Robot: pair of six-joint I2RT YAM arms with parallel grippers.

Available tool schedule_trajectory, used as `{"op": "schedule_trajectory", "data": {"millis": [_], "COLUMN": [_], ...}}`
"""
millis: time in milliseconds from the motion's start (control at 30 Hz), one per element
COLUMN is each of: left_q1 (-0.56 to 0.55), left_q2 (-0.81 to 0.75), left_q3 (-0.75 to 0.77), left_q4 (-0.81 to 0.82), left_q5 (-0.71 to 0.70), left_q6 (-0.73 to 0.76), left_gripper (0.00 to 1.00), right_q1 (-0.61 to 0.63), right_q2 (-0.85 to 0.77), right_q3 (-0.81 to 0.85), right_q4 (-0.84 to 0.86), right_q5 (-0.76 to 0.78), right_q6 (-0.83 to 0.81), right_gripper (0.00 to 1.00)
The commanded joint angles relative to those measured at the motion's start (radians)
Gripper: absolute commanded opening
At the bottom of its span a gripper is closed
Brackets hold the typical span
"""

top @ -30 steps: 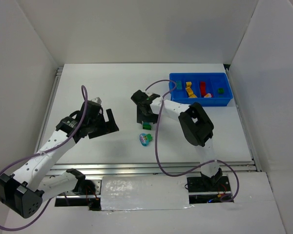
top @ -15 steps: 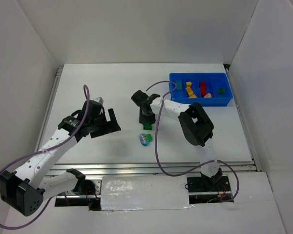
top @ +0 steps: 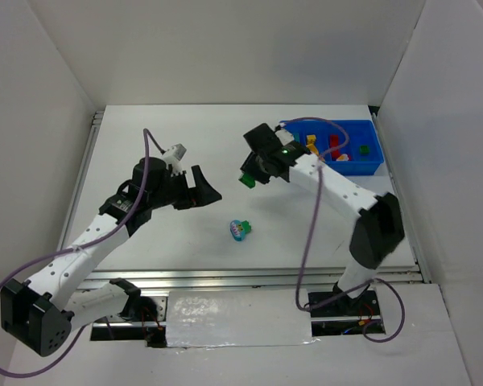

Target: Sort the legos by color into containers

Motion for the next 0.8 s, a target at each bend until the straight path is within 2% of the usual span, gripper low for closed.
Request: {"op": "schedule_trajectory", "data": {"millis": [0, 133, 267, 567, 700, 767], "left_q1": [-0.008, -0.034, -0.086, -0.169, -0.172, -0.173], "left_q2": [0.020, 0.113, 0.173, 0.250, 0.263, 0.273], "left_q3": [0.035, 0.075, 0.119, 0.166, 0.164, 0.159], "left_q4": [0.243, 0.395, 0.535, 0.668, 0.668, 0.675], "left_q5": [0.101, 0.149, 0.198, 0.230, 0.215, 0.210], "left_q6": [0.001, -0.022, -0.025, -0.017, -0.016, -0.020], "left_gripper": [0.98, 0.95, 0.98, 0.98, 0.83, 0.82], "right_q1": [0.035, 0.051, 0.060, 0.074, 0.075, 0.072], "right_q2": [-0.210, -0.374, -0.390, -0.431, -0.449, -0.457], "right_q3": [-0.059, -0.163, -0.145, -0.189, -0.188, -0.191], "right_q4": [0.071, 0.166, 0.114, 0.114, 0.134, 0.149], "right_q5": [0.052, 0.048, 0.063, 0.100, 0.089, 0.084], "right_q6": [0.186, 0.232, 0.232, 0.247, 0.244, 0.246], "right_gripper": [0.00, 0.00, 0.00, 0.00, 0.00, 0.00]}}
